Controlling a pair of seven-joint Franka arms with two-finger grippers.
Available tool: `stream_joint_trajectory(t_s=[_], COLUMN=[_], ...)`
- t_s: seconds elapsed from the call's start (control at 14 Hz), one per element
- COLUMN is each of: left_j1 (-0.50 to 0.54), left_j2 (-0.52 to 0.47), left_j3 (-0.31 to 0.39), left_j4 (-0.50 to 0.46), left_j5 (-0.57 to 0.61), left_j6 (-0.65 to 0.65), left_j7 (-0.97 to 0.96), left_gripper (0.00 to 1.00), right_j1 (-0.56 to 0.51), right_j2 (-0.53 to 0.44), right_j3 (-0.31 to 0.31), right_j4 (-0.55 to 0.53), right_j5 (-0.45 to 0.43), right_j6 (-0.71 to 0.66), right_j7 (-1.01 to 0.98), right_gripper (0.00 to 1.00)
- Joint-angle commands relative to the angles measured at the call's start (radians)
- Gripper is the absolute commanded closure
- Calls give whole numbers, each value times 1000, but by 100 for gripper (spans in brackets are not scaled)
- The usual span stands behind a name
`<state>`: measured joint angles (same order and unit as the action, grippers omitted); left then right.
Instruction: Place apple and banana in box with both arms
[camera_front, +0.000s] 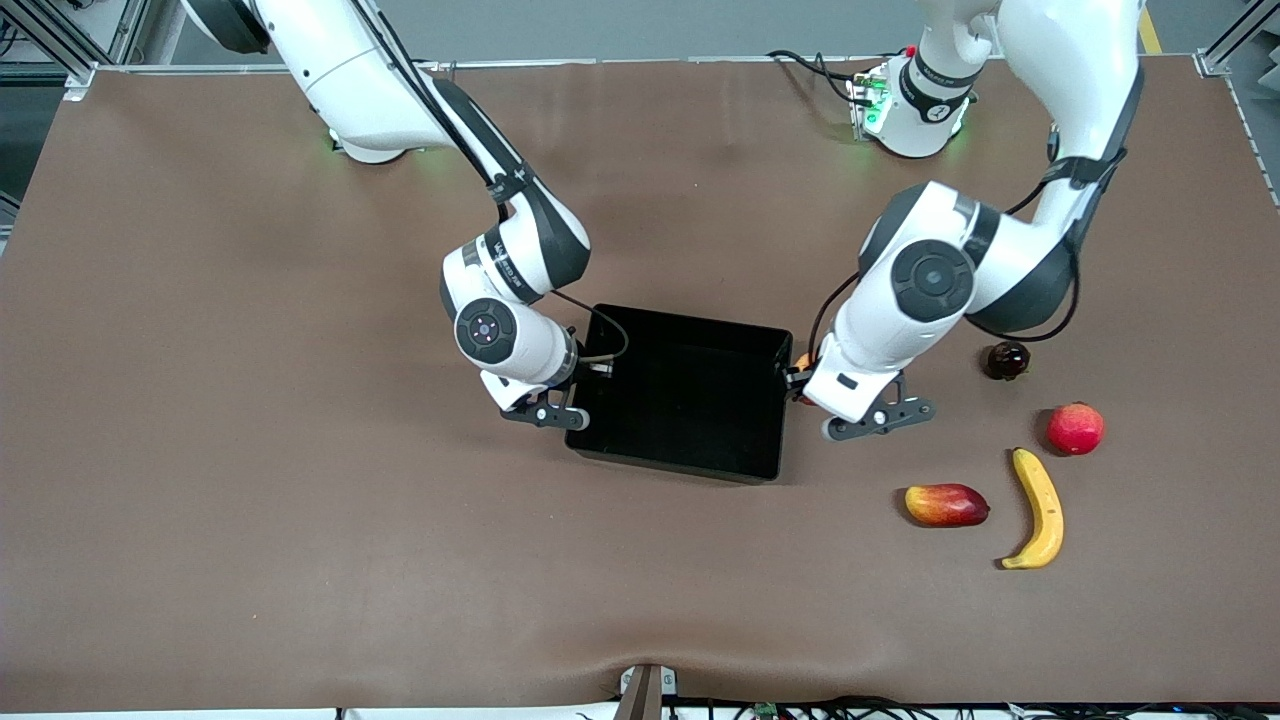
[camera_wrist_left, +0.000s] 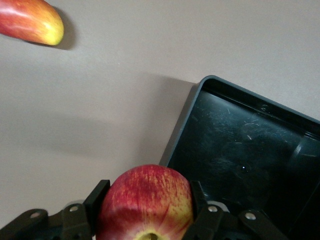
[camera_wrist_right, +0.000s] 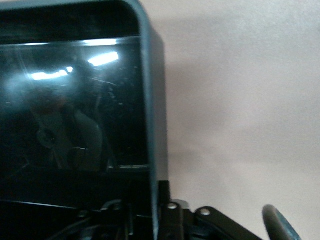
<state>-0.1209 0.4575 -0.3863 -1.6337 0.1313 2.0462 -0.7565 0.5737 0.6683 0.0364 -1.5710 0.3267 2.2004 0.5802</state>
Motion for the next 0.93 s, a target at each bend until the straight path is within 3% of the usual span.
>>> stream_joint_trajectory(t_s=[0.0,0.36,0.64,0.86], left_j1=[-34,-161,-169,-171], left_j2=[35,174,268,299], left_j3=[-2,10,10,10], left_j4=[20,80,84,84], left_j5=[25,40,100,106], left_j6=[41,80,120,120], left_j7=[-56,-107,-116,-116], left_gripper=[100,100,100,100], right_j1=[-3,-121,-189,-268], right_j2=[-22,-67,-72,-151], right_j3=[-10,-7,-9,0], right_j4=[51,271,457,493], right_j5=[-2,2,-1,3], right_j6=[-45,-409,-663,-731], right_j7=[38,38,32,32], right_gripper=[0,0,0,0])
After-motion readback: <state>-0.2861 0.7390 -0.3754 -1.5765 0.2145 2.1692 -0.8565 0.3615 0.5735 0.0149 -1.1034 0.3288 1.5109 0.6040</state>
